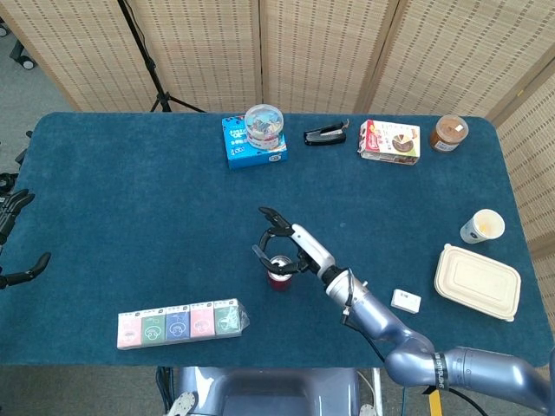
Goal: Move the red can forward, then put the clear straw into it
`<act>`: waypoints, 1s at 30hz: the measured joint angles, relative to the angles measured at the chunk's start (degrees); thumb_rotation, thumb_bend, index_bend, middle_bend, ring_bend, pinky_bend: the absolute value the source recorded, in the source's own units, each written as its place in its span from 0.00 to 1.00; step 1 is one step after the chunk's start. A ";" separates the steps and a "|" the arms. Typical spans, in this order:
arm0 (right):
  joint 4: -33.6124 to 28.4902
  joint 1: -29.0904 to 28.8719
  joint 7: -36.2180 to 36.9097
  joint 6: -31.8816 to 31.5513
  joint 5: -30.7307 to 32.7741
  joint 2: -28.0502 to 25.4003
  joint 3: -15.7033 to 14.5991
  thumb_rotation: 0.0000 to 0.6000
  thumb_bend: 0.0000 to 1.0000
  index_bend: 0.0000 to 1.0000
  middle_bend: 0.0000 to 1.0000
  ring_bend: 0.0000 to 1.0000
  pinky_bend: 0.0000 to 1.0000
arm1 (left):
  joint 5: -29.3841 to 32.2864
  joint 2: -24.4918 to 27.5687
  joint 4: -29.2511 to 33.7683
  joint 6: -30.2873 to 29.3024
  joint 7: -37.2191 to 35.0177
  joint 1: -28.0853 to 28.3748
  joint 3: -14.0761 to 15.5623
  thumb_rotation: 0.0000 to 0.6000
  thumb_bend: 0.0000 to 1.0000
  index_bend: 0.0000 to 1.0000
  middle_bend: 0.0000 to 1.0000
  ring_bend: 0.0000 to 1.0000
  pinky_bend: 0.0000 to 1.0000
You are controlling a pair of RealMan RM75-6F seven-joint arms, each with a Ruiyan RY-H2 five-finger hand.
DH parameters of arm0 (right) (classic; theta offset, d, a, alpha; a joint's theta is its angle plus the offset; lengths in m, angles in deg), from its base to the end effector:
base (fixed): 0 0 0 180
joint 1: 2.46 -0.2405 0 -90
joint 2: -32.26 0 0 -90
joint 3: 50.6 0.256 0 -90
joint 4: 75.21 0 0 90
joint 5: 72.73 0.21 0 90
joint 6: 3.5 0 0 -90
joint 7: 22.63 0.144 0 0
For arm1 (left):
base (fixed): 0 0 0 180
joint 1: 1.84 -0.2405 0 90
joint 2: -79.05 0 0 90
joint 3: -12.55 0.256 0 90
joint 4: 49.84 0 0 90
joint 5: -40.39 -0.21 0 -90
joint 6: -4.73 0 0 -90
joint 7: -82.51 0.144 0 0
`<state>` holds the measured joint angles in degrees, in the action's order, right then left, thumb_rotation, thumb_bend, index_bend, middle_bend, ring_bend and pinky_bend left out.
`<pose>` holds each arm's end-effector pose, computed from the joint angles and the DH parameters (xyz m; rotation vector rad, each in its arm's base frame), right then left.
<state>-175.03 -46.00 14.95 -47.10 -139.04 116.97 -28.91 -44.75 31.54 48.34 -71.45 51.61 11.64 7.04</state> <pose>-0.0531 -0.3284 0.0034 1.5018 -2.1510 1.5963 -0.2797 0.2337 0.2289 -1.3657 -1.1772 -1.1996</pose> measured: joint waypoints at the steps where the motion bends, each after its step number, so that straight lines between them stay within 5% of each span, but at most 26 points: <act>1: 0.22 0.10 0.31 -0.09 -0.45 0.12 -0.13 1.00 0.52 0.57 0.00 0.00 0.00 | -0.01 0.00 0.01 -0.01 0.01 0.00 0.01 1.00 0.35 0.00 0.00 0.00 0.00; 21: 5.16 1.33 4.28 -2.83 -9.20 1.77 -3.70 1.00 0.52 0.55 0.00 0.00 0.00 | 0.05 0.12 0.04 0.34 -0.03 0.12 0.17 1.00 0.35 0.00 0.00 0.00 0.00; 30: 7.67 1.39 8.31 -4.60 -14.15 1.87 -5.73 1.00 0.50 0.38 0.00 0.00 0.00 | -0.01 0.14 0.14 0.46 0.10 0.18 0.24 1.00 0.35 0.00 0.00 0.00 0.00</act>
<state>-167.36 -44.61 23.26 -51.70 -153.19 118.84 -34.64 -44.76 31.68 48.48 -70.99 51.71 11.81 7.27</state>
